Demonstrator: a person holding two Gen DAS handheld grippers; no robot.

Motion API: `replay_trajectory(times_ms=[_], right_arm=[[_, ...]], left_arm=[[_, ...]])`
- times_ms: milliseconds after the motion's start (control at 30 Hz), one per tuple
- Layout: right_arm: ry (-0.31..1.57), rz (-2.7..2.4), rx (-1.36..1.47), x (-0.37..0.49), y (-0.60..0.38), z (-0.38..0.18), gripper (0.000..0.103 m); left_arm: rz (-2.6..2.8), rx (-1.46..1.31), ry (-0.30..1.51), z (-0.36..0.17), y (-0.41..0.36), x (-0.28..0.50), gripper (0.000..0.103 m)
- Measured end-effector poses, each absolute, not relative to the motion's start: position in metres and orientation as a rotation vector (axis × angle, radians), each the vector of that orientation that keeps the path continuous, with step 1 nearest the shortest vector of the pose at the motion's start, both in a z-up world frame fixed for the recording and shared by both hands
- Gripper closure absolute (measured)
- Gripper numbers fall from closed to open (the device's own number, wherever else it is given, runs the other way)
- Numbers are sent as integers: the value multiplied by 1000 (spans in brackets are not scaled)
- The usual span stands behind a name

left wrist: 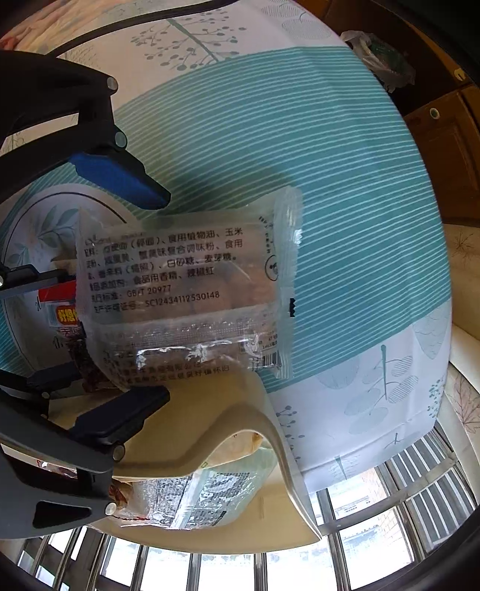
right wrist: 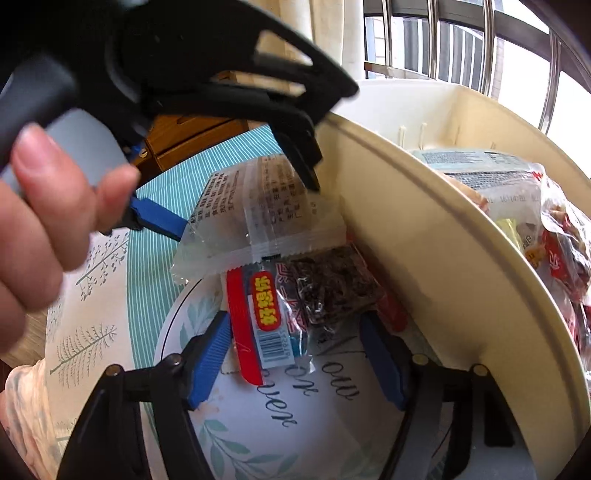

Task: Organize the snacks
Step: 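Grasp the clear bread packet with the left tool while the right grasps a small red-tipped snack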

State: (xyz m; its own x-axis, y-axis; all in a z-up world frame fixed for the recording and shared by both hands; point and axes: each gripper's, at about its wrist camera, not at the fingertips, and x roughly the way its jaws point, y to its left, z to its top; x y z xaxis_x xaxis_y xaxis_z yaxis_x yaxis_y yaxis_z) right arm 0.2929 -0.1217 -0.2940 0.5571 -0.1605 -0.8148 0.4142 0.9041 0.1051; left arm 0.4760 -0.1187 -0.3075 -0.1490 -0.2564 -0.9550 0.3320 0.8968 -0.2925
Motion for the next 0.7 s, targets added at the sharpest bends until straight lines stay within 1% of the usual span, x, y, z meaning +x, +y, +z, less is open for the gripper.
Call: replay_trajectory(times_ms=[200,267,300,367,433,567,633,667,700], right_arm=[[920,-322,284,298,-120,-293,43],[917,-321,279,297,-122,-292,48],[918,-323,278,297,-122,-292,51],[916,-328,275,296,-123,-290,56],[919,-327,273,295,-124,-289,61],[923,-331,265,291,-126,-285,69],[930,-338,263,289,-128,-284,77],[934,-340,256,288,-128,-283,79],[937,-341,248,287,-127,-284,84]], left_arm=[[-512,3,1636,-314,-115,480,9],[-513,-9,1624,-313,-110,480,14],[-512,-15,1615,-312,-109,479,18],[-507,-27,1609,-312,-106,480,21],[-501,-38,1602,-310,-102,479,22],[-479,-80,1604,-306,-92,477,23],[-465,-88,1596,-302,-81,475,23],[-456,-88,1590,-300,-78,475,23],[-449,-89,1585,-297,-70,473,23]])
